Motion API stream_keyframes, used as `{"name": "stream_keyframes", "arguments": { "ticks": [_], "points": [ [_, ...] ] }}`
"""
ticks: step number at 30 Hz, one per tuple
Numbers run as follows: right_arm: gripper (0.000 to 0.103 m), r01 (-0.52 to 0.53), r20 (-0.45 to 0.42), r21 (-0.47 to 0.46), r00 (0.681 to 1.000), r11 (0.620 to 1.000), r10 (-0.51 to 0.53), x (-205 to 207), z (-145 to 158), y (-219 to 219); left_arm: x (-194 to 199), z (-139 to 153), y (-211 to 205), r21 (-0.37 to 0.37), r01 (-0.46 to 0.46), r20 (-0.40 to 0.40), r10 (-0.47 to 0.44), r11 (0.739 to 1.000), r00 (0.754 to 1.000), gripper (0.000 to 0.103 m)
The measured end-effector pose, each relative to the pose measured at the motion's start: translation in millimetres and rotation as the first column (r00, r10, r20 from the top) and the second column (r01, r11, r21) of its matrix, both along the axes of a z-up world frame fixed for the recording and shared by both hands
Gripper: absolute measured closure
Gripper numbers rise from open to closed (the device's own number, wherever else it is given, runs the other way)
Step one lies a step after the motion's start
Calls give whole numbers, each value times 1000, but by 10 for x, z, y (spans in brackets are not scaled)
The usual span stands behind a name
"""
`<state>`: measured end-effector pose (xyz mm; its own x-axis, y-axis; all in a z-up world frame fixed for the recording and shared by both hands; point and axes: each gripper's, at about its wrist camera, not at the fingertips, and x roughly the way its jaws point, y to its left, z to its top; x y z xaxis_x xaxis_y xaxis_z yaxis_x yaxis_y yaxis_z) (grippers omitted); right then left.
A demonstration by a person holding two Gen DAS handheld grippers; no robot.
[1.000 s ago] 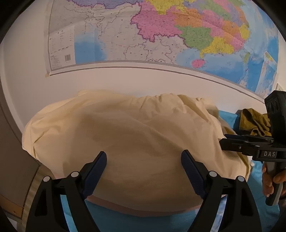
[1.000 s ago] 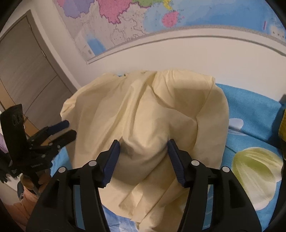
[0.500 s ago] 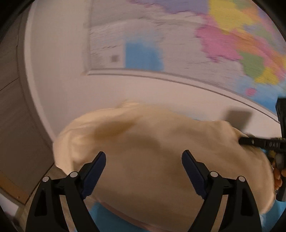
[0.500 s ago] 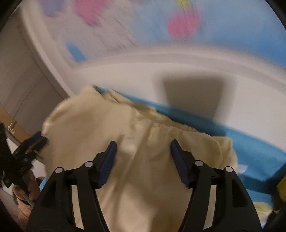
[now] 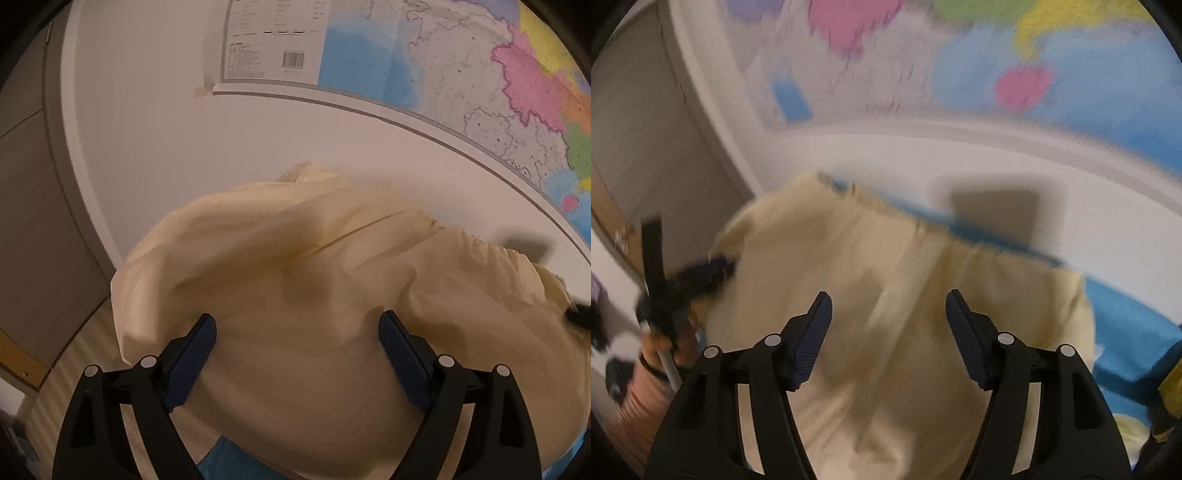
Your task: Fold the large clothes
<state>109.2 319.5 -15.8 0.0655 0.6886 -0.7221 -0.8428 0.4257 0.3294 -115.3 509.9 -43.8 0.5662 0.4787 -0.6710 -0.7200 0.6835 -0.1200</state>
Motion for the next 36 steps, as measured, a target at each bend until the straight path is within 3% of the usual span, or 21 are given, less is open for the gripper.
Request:
{"name": "stream_keyframes", "arguments": {
  "ticks": [2, 5, 13, 17, 20, 23, 27, 36],
  "points": [
    [38, 10, -26, -43, 1000, 999, -11, 1, -136, -8, 6, 31, -60, 18, -8, -5, 9, 1000, 1000, 17],
    [38, 40, -25, -3, 999, 999, -40, -17, -37, -103, -36, 158, -262, 44, -3, 21, 3, 999, 1000, 17],
    [35, 8, 99, 133, 995, 991, -22, -435, 475, -577, 9, 456, -983, 121, 113, 71, -122, 986, 990, 14],
    [35, -40, 156, 148, 988, 988, 17, -722, 526, -732, 95, 472, -1320, 134, 183, 84, -195, 974, 977, 12],
    [35, -76, 160, 111, 985, 991, 57, -824, 419, -672, 202, 388, -1561, 153, 235, 58, -246, 960, 968, 12],
    [35, -66, 138, 48, 989, 997, 59, -809, 204, -586, 312, 231, -1626, 148, 256, 8, -260, 955, 966, 12],
    [34, -55, 136, 70, 990, 996, 45, -815, 208, -609, 344, 126, -1642, 154, 245, -27, -243, 957, 970, 12],
    [29, -27, 121, 126, 993, 992, 12, -875, 332, -805, 233, 233, -1767, 143, 238, 1, -240, 961, 971, 10]
  ]
}}
